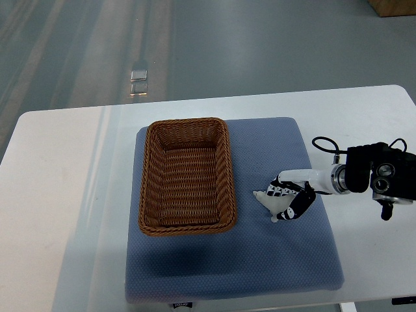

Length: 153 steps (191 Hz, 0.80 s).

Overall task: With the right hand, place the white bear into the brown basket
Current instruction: 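Lift the bear with the right hand and carry it above the basket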

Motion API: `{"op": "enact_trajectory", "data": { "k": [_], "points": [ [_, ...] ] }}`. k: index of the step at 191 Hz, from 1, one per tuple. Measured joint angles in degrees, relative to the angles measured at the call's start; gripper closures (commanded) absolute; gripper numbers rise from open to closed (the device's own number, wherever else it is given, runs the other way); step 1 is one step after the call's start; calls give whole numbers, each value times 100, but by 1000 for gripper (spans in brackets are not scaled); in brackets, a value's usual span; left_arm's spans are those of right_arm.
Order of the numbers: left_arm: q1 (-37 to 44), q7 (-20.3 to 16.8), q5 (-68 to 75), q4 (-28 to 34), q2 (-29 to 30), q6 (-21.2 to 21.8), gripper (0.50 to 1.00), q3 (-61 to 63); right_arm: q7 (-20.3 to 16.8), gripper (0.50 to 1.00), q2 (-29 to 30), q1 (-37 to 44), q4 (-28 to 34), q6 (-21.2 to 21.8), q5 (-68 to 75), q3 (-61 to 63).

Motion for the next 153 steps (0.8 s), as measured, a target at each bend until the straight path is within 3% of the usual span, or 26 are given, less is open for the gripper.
{"op": "enact_trajectory", "data": {
  "k": [76, 125, 153],
  "points": [
    [1, 1, -2, 0, 0, 0, 500, 0, -4, 1000, -358, 393, 8, -9, -109, 285],
    [1, 1, -2, 0, 0, 0, 500, 6, -4, 1000, -845, 1534, 39, 119, -82, 336],
    [-1, 1, 2, -8, 0, -1, 500, 8, -5, 1000, -1126, 2365, 24, 496, -76, 335]
  ]
}}
